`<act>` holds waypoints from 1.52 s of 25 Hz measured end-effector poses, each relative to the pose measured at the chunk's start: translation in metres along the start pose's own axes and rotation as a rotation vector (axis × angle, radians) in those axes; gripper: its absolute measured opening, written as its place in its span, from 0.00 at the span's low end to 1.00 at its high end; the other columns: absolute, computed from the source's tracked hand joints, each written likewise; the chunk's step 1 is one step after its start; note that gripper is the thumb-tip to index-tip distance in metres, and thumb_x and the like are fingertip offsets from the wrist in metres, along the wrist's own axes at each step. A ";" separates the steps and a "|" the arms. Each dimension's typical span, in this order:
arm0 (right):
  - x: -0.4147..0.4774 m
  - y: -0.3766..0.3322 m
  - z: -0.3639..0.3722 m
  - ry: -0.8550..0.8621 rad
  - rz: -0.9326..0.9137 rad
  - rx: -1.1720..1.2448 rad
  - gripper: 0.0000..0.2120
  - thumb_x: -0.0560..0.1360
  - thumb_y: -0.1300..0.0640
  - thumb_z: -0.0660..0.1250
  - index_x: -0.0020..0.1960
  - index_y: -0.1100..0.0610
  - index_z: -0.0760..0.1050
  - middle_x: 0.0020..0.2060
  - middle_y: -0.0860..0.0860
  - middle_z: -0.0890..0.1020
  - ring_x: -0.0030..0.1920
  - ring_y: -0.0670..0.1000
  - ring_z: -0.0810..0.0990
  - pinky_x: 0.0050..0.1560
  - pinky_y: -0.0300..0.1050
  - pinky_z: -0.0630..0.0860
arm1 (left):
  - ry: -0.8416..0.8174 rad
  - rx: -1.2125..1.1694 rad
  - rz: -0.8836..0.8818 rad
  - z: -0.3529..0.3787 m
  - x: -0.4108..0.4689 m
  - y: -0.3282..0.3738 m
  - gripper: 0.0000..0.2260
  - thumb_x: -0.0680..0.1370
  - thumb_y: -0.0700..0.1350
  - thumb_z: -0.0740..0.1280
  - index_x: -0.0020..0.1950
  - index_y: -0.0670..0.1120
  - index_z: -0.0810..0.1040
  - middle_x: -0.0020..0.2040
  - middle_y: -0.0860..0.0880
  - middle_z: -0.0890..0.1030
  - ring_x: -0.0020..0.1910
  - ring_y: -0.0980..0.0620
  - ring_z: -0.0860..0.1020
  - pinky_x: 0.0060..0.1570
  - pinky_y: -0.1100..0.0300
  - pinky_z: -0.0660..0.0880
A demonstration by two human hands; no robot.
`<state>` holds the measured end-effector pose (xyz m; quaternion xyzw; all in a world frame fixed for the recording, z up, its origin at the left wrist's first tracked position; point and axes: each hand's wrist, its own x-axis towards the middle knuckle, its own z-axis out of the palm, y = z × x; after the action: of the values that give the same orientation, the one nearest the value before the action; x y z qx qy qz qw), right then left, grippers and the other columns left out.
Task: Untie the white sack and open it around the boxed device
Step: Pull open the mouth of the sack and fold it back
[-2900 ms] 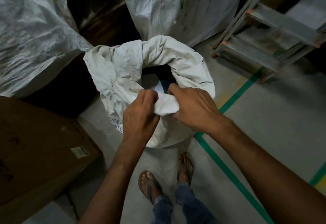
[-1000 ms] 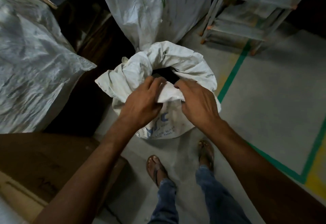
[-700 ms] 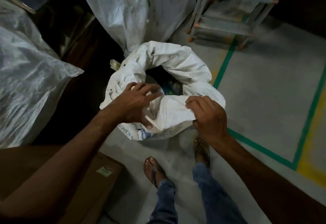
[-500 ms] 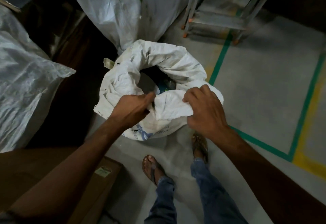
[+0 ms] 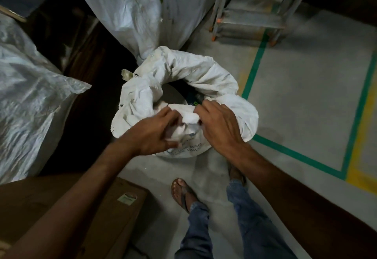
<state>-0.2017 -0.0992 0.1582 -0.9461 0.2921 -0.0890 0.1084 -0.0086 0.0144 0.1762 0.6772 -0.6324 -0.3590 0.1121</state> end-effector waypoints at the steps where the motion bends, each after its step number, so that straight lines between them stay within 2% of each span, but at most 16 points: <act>1: -0.004 0.000 0.003 0.072 -0.017 -0.019 0.15 0.60 0.70 0.74 0.44 0.58 0.77 0.38 0.54 0.76 0.37 0.56 0.75 0.34 0.51 0.69 | -0.152 -0.164 -0.050 -0.006 0.001 -0.005 0.24 0.69 0.58 0.79 0.56 0.54 0.72 0.55 0.53 0.73 0.44 0.51 0.78 0.41 0.58 0.75; 3: -0.013 -0.003 0.005 0.235 -0.052 -0.050 0.13 0.63 0.73 0.70 0.38 0.57 0.74 0.34 0.53 0.74 0.34 0.55 0.72 0.32 0.51 0.66 | -0.117 -0.075 -0.043 -0.012 0.008 -0.013 0.29 0.64 0.65 0.79 0.57 0.54 0.72 0.57 0.53 0.74 0.49 0.51 0.78 0.47 0.54 0.77; 6: -0.031 -0.012 0.011 0.358 -0.109 -0.102 0.13 0.70 0.74 0.64 0.36 0.57 0.72 0.32 0.54 0.72 0.33 0.56 0.70 0.32 0.51 0.63 | -0.013 0.532 0.072 0.003 0.022 -0.022 0.49 0.60 0.75 0.71 0.76 0.52 0.67 0.72 0.49 0.70 0.69 0.45 0.71 0.69 0.45 0.68; 8: -0.041 -0.014 0.014 0.346 -0.090 -0.142 0.13 0.73 0.72 0.62 0.37 0.56 0.74 0.33 0.54 0.74 0.35 0.58 0.73 0.37 0.51 0.65 | -0.061 0.560 0.050 0.019 0.027 -0.014 0.41 0.66 0.68 0.73 0.72 0.47 0.71 0.68 0.46 0.77 0.65 0.42 0.76 0.60 0.49 0.72; 11: -0.052 -0.015 0.009 0.123 -0.042 -0.010 0.06 0.67 0.63 0.70 0.42 0.56 0.81 0.52 0.53 0.82 0.52 0.58 0.78 0.49 0.53 0.70 | 0.214 0.594 0.058 0.033 0.019 -0.009 0.17 0.69 0.46 0.76 0.55 0.43 0.78 0.47 0.43 0.82 0.45 0.39 0.81 0.33 0.54 0.72; 14: -0.052 -0.026 -0.001 -0.147 0.125 0.311 0.11 0.68 0.51 0.75 0.49 0.54 0.81 0.72 0.50 0.72 0.66 0.52 0.74 0.60 0.48 0.72 | 0.356 0.610 0.079 0.046 0.001 -0.014 0.18 0.67 0.38 0.76 0.54 0.42 0.77 0.45 0.42 0.78 0.41 0.39 0.78 0.26 0.56 0.65; 17: -0.027 -0.023 0.007 -0.276 0.271 0.359 0.29 0.68 0.47 0.78 0.64 0.53 0.70 0.67 0.50 0.76 0.61 0.52 0.78 0.56 0.49 0.77 | 0.468 0.573 0.058 0.067 -0.013 -0.007 0.11 0.73 0.40 0.73 0.52 0.41 0.77 0.45 0.42 0.77 0.39 0.41 0.77 0.24 0.56 0.63; 18: -0.016 -0.021 0.012 -0.316 0.238 0.332 0.30 0.68 0.49 0.78 0.65 0.53 0.70 0.61 0.52 0.80 0.57 0.55 0.80 0.51 0.50 0.78 | 0.499 0.525 0.020 0.071 -0.014 -0.005 0.08 0.74 0.41 0.71 0.52 0.42 0.77 0.46 0.42 0.77 0.39 0.41 0.77 0.24 0.56 0.65; 20: -0.006 -0.020 0.020 -0.261 0.083 0.221 0.17 0.66 0.58 0.78 0.51 0.58 0.76 0.43 0.55 0.82 0.45 0.59 0.82 0.38 0.47 0.74 | 0.425 0.354 -0.028 0.067 -0.009 -0.010 0.12 0.73 0.44 0.71 0.55 0.44 0.76 0.50 0.44 0.76 0.43 0.42 0.78 0.29 0.56 0.68; 22: -0.014 -0.018 0.025 -0.135 -0.049 0.078 0.12 0.63 0.63 0.76 0.41 0.58 0.75 0.36 0.55 0.78 0.39 0.58 0.79 0.33 0.46 0.71 | 0.154 0.166 -0.036 0.048 -0.004 -0.023 0.26 0.69 0.52 0.78 0.63 0.50 0.74 0.56 0.48 0.74 0.50 0.44 0.78 0.37 0.56 0.71; 24: -0.036 -0.016 0.034 -0.056 -0.124 -0.030 0.07 0.67 0.64 0.72 0.41 0.57 0.75 0.37 0.54 0.78 0.39 0.57 0.77 0.32 0.49 0.73 | -0.092 0.309 -0.068 0.024 -0.002 -0.042 0.42 0.64 0.56 0.82 0.75 0.55 0.67 0.68 0.49 0.70 0.58 0.46 0.77 0.43 0.55 0.73; 26: -0.063 -0.012 0.044 0.012 -0.114 -0.096 0.06 0.71 0.64 0.70 0.44 0.57 0.75 0.40 0.54 0.78 0.41 0.56 0.76 0.34 0.51 0.73 | -0.163 0.613 -0.095 0.004 -0.002 -0.053 0.47 0.66 0.53 0.82 0.79 0.58 0.59 0.75 0.50 0.66 0.60 0.46 0.79 0.44 0.52 0.76; 29: -0.091 -0.025 0.053 -0.001 0.007 -0.112 0.16 0.68 0.64 0.76 0.47 0.54 0.70 0.41 0.52 0.75 0.42 0.54 0.73 0.35 0.48 0.70 | 0.025 0.795 -0.055 0.010 -0.009 -0.053 0.30 0.73 0.53 0.76 0.72 0.53 0.70 0.60 0.47 0.79 0.51 0.43 0.83 0.37 0.51 0.75; 33: -0.076 -0.060 0.036 -0.205 0.029 0.132 0.14 0.68 0.52 0.73 0.49 0.57 0.74 0.55 0.55 0.76 0.52 0.56 0.75 0.47 0.52 0.76 | 0.356 0.680 -0.125 0.026 -0.025 -0.067 0.13 0.72 0.44 0.72 0.55 0.44 0.78 0.45 0.43 0.81 0.39 0.39 0.82 0.27 0.55 0.70; 36: -0.034 -0.082 0.029 -0.241 0.231 0.442 0.25 0.72 0.35 0.69 0.57 0.53 0.71 0.65 0.50 0.71 0.58 0.52 0.75 0.52 0.48 0.75 | 0.432 0.638 -0.137 0.035 -0.033 -0.072 0.11 0.71 0.42 0.72 0.52 0.41 0.77 0.42 0.41 0.80 0.34 0.39 0.81 0.24 0.57 0.67; 38: -0.006 -0.088 0.041 -0.350 0.257 0.383 0.34 0.71 0.42 0.73 0.69 0.53 0.65 0.68 0.52 0.70 0.62 0.54 0.76 0.53 0.49 0.76 | 0.401 0.620 -0.120 0.035 -0.033 -0.072 0.15 0.67 0.41 0.76 0.51 0.42 0.77 0.42 0.42 0.80 0.33 0.39 0.81 0.25 0.59 0.64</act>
<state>-0.1500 -0.0189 0.1410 -0.8645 0.3644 0.0367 0.3443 0.0272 0.0684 0.1189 0.7717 -0.6358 -0.0165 0.0021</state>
